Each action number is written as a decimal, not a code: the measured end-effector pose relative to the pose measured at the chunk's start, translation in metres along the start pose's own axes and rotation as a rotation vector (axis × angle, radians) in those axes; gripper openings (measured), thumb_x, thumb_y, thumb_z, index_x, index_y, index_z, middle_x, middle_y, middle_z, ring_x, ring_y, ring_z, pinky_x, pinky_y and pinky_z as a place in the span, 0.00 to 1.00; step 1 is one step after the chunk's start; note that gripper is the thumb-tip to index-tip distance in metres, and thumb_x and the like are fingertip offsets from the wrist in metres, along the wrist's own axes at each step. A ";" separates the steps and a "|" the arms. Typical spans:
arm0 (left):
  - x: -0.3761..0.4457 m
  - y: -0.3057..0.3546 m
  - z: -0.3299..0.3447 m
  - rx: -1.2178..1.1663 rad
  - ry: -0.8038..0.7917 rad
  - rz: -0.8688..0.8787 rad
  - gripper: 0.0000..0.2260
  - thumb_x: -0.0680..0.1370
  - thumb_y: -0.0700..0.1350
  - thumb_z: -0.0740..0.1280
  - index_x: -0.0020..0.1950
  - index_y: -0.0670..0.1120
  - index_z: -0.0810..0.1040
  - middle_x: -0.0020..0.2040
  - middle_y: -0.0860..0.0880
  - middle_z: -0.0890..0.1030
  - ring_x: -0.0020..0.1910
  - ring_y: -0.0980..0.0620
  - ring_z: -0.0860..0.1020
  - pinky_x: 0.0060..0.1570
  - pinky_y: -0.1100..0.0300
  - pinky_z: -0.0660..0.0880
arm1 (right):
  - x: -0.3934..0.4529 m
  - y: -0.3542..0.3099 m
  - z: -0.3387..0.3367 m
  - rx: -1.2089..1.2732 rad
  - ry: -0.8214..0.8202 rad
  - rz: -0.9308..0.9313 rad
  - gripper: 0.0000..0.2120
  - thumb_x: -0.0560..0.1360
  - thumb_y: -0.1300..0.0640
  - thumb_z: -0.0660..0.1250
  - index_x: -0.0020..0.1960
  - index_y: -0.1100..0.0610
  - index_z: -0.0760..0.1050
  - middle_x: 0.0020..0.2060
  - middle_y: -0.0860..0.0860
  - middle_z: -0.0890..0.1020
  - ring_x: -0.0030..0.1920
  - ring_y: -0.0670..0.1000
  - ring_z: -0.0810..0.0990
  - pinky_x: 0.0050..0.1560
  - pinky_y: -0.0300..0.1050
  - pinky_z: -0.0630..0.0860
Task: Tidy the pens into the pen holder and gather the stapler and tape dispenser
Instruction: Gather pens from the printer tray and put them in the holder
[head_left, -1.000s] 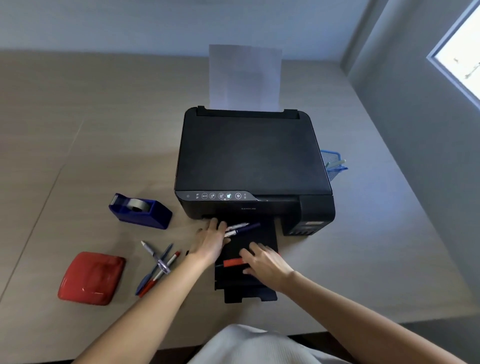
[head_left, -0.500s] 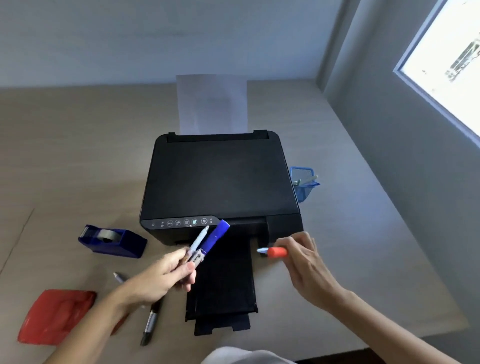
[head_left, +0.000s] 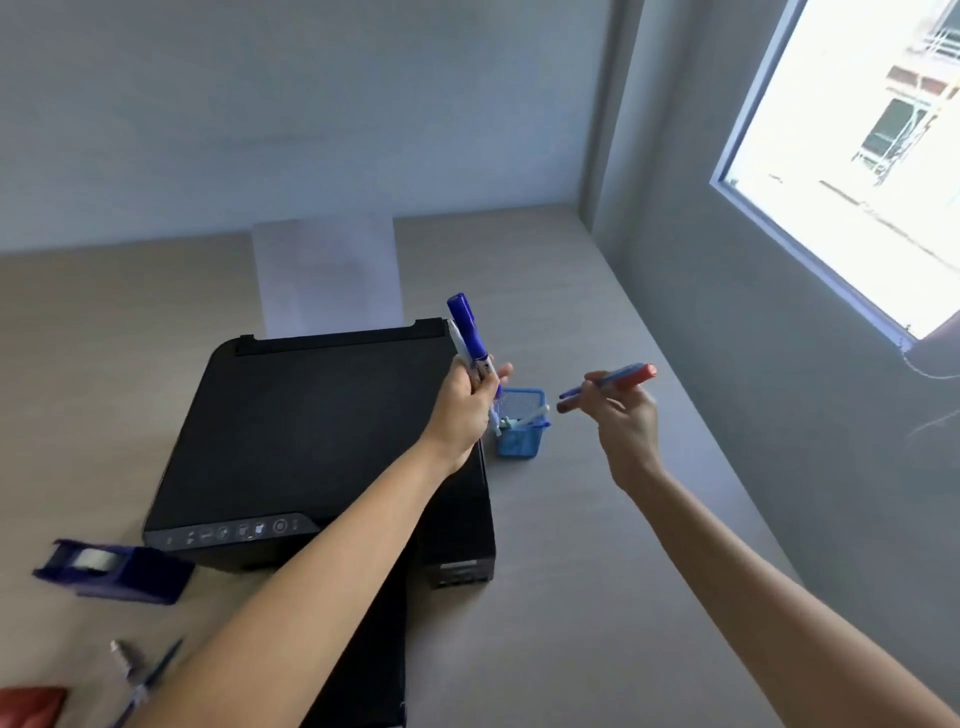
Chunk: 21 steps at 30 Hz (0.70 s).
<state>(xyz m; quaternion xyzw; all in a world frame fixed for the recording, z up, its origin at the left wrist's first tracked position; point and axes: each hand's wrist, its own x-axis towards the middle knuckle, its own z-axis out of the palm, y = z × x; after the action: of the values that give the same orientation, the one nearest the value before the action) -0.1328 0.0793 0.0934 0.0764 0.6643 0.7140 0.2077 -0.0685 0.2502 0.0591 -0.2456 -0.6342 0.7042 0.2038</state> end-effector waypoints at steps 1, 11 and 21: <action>0.016 -0.007 0.007 0.015 0.044 -0.009 0.05 0.81 0.37 0.57 0.55 0.45 0.68 0.57 0.45 0.78 0.59 0.51 0.76 0.62 0.55 0.71 | 0.010 0.006 0.001 0.007 -0.004 0.031 0.02 0.75 0.65 0.66 0.45 0.60 0.77 0.43 0.70 0.83 0.44 0.64 0.84 0.53 0.52 0.79; 0.107 -0.067 0.047 0.255 0.320 -0.152 0.04 0.80 0.43 0.61 0.54 0.45 0.69 0.49 0.46 0.77 0.48 0.50 0.76 0.44 0.58 0.74 | 0.063 0.059 0.016 -0.274 -0.097 0.197 0.05 0.71 0.60 0.72 0.47 0.58 0.82 0.38 0.52 0.85 0.38 0.46 0.83 0.46 0.45 0.79; 0.120 -0.094 0.054 0.178 0.283 -0.415 0.08 0.76 0.34 0.63 0.44 0.48 0.71 0.39 0.50 0.73 0.45 0.48 0.73 0.48 0.54 0.70 | 0.079 0.076 0.005 -0.418 -0.163 0.210 0.02 0.72 0.57 0.70 0.44 0.53 0.81 0.43 0.55 0.86 0.47 0.53 0.84 0.51 0.48 0.80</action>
<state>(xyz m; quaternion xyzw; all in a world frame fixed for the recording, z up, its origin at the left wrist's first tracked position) -0.2021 0.1793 -0.0127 -0.1439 0.7484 0.5984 0.2472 -0.1322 0.2848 -0.0230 -0.2894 -0.7514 0.5925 0.0227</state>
